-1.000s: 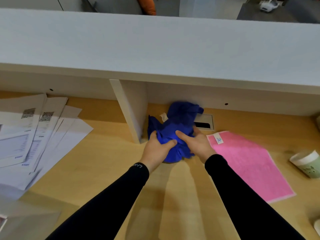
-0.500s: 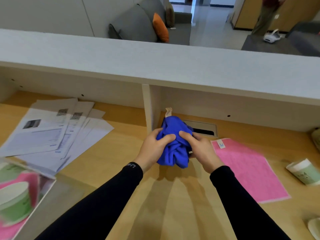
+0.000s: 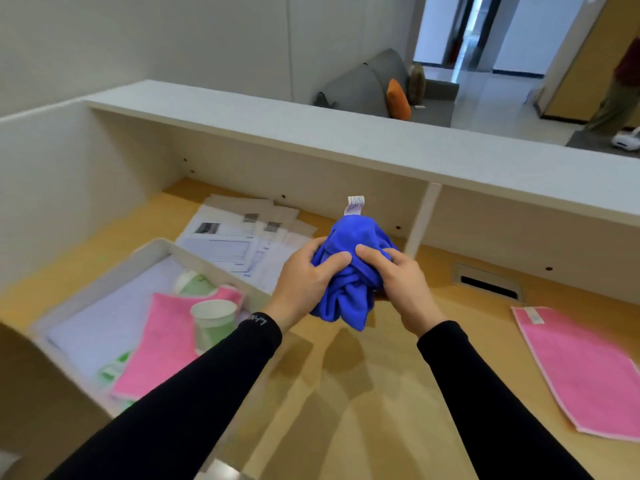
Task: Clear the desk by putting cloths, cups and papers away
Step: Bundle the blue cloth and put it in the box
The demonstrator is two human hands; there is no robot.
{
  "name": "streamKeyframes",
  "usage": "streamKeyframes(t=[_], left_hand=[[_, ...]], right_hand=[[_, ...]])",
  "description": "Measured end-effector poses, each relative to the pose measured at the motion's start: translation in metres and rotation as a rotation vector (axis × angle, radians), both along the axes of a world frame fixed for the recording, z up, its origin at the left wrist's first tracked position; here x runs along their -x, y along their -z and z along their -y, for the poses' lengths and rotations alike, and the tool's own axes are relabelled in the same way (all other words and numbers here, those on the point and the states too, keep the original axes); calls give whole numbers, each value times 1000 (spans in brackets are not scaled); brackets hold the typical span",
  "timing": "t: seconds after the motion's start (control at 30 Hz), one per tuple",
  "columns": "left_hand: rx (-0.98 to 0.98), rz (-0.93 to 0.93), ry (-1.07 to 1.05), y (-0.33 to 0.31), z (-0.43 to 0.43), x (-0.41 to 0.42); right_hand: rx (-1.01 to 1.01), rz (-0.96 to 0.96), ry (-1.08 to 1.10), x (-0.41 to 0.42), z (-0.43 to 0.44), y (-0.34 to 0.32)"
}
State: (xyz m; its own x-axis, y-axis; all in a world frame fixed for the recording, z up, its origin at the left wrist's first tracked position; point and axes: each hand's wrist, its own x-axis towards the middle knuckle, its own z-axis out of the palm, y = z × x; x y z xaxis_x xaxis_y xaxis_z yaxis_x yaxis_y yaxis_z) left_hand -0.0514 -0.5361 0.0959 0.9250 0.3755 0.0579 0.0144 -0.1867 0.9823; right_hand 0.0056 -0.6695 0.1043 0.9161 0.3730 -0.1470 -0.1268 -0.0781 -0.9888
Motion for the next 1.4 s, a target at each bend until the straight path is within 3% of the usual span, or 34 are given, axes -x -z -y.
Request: streamKeyframes(t=[0.4, 0.53, 0.63, 0.73, 0.93, 1.17, 1.4], left_hand=[[-216, 101, -337, -40, -165, 128], [-380, -121, -379, -18, -198, 155], [-573, -397, -256, 4, -214, 168], [-687, -415, -217, 7, -212, 170], [-468, -109, -152, -19, -169, 139], [-412, -25, 27, -23, -73, 78], [-461, -3, 221, -17, 66, 8]], right_hand=[[-55, -44, -192, 119, -177, -31], [156, -118, -296, 145, -206, -13], [431, -169, -369, 157, -215, 10], [540, -108, -338, 158, -211, 18], [298, -35, -103, 136, -178, -9], [166, -22, 151, 104, -76, -13], [212, 18, 359, 56, 90, -10]])
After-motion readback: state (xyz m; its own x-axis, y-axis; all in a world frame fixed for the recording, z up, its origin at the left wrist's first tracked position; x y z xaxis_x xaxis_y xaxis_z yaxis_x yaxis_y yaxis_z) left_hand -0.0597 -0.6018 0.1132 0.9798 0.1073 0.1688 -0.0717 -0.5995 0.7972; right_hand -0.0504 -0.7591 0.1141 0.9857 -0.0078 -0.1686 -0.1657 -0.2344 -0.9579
